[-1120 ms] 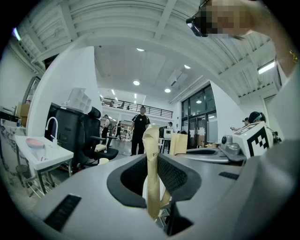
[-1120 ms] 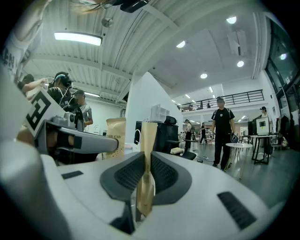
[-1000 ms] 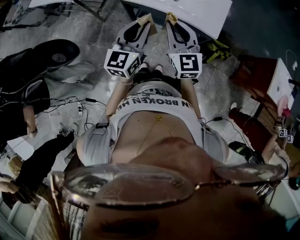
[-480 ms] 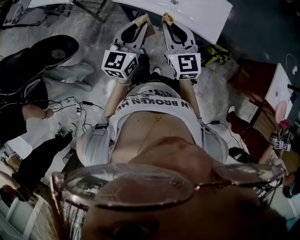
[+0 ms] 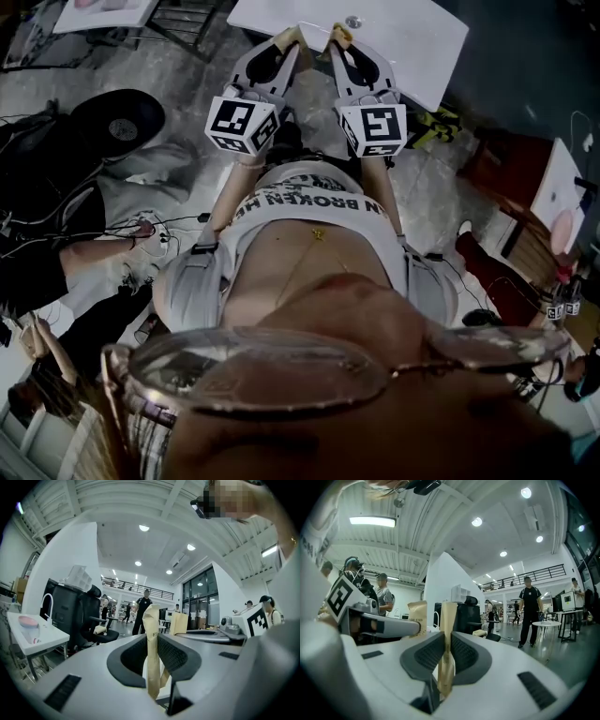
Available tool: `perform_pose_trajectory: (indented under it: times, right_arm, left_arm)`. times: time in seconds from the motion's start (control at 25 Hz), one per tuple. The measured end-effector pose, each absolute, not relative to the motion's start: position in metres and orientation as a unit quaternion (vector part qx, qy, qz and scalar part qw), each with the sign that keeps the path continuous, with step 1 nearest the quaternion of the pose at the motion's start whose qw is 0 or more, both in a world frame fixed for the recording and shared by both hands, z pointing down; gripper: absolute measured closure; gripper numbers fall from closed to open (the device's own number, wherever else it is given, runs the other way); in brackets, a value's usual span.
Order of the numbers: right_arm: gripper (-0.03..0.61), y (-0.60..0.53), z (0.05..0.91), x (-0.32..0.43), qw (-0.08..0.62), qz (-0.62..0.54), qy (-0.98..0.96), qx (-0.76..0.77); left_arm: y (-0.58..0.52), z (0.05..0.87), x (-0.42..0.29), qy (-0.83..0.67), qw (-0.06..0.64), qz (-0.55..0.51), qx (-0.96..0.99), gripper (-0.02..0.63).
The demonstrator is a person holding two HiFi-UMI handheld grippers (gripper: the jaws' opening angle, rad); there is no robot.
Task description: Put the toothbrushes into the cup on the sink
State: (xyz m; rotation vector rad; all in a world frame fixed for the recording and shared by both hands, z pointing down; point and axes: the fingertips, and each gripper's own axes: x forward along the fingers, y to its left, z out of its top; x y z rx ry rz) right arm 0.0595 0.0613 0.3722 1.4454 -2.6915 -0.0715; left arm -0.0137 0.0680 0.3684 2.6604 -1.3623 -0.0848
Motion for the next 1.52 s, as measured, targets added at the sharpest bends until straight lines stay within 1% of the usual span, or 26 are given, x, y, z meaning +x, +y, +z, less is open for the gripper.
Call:
perform_pose_trajectory:
  times: [0.44,0.8,1.08,1.28,1.52]
  right_arm:
    - [0.525,-0.025,0.376,0.010,0.041,-0.018,-0.867,0.497]
    - [0.525,-0.069,0.381,-0.003,0.039,-0.017,-0.854,0.519]
    - [0.525,-0.079,0.387,-0.001,0.044,-0.022,-0.859,0.510]
    - [0.525,-0.132,0.392,0.001,0.051,-0.009,-0.863,0.503]
    - [0.525,-0.179,0.381,0.028,0.052,-0.015,-0.871,0.489]
  left_arm:
    - [-0.023,0.374,-0.066,-0.430,0.082,-0.024,0.899,0.540]
    - [-0.071,0.376,-0.088,-0.418,0.077,-0.012,0.905,0.540]
    - [-0.085,0.380,-0.088,-0.427,0.074,-0.017,0.901,0.540]
    - [-0.138,0.385,-0.089,-0.437,0.088,-0.011,0.895,0.540]
    - [-0.180,0.380,-0.059,-0.443,0.088,-0.004,0.892,0.540]
